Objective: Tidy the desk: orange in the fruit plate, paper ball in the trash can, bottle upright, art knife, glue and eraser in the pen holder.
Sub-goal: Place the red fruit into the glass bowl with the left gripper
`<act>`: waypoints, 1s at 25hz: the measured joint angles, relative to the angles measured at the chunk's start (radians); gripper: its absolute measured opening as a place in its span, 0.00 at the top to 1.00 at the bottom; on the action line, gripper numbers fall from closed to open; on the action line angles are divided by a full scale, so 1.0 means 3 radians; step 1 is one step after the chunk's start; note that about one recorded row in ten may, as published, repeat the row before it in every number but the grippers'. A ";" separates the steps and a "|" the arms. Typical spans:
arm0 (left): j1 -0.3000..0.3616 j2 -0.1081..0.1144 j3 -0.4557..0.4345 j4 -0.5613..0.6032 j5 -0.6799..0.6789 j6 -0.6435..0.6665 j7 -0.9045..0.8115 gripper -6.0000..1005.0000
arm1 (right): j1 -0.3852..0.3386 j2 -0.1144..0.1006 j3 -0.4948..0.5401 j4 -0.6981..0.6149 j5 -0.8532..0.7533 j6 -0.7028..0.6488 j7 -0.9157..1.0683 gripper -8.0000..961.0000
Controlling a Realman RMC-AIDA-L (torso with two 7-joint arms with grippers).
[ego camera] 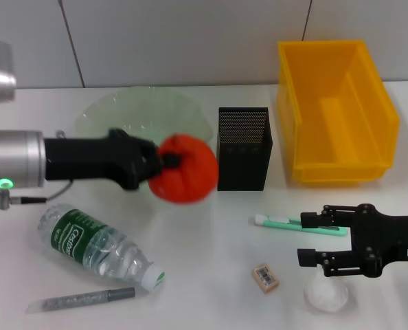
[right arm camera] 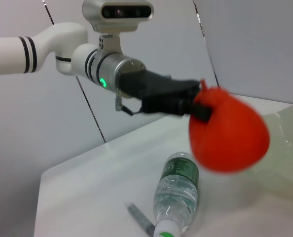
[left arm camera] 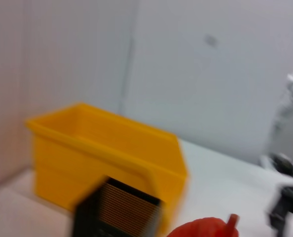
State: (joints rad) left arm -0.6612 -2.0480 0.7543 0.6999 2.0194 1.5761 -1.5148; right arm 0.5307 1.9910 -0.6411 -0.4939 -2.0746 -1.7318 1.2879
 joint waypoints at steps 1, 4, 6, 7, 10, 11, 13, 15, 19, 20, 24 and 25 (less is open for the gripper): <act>0.0000 -0.0006 -0.0217 0.0002 -0.0004 -0.0043 0.0029 0.92 | 0.0000 0.0000 0.0000 0.0000 0.0000 0.0000 0.0000 0.20; 0.0001 -0.0022 -0.0398 -0.0005 -0.0016 -0.0156 0.0056 0.93 | 0.0000 0.0000 0.0000 0.0000 -0.0002 0.0000 -0.0001 0.20; 0.0004 -0.0032 -0.0475 -0.0016 -0.0031 -0.0254 0.0066 0.94 | 0.0000 0.0000 0.0000 0.0000 -0.0003 0.0001 -0.0003 0.20; 0.0030 -0.0056 -0.0551 -0.0071 -0.0147 -0.0639 0.0078 0.94 | 0.0001 0.0000 0.0000 0.0000 -0.0003 0.0002 -0.0004 0.20; 0.0047 -0.0063 -0.0527 -0.0188 -0.0270 -0.1064 0.0079 0.94 | -0.0001 0.0000 0.0000 0.0000 -0.0003 0.0005 -0.0007 0.20; 0.0047 -0.0063 -0.0527 -0.0188 -0.0270 -0.1064 0.0079 0.93 | -0.0001 0.0000 0.0000 0.0000 -0.0003 0.0005 -0.0007 0.20; 0.0030 -0.0061 -0.0520 -0.0302 -0.0291 -0.1437 0.0079 0.93 | -0.0002 0.0000 0.0000 0.0000 -0.0003 0.0005 -0.0007 0.20; 0.0027 -0.0061 -0.0513 -0.0335 -0.0297 -0.1586 0.0080 0.92 | -0.0002 0.0000 0.0000 0.0000 -0.0003 0.0005 -0.0006 0.20; 0.0037 -0.0066 -0.0509 -0.0358 -0.0323 -0.1752 0.0080 0.91 | 0.0000 0.0000 0.0000 0.0000 -0.0003 0.0005 -0.0001 0.20; 0.0039 -0.0067 -0.0509 -0.0380 -0.0333 -0.1780 0.0080 0.91 | 0.0000 0.0000 0.0000 0.0000 -0.0003 0.0005 0.0000 0.20; 0.0027 -0.0060 -0.0510 -0.0433 -0.0340 -0.1802 0.0080 0.86 | 0.0005 0.0000 0.0000 0.0000 -0.0001 0.0007 0.0002 0.20; 0.0027 -0.0060 -0.0510 -0.0434 -0.0340 -0.1806 0.0080 0.84 | 0.0006 0.0000 0.0000 0.0000 0.0000 0.0008 0.0003 0.20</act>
State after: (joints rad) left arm -0.6532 -2.0661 0.6012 0.5697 1.9174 1.0345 -1.4909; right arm 0.5324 1.9911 -0.6412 -0.4939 -2.0747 -1.7293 1.2887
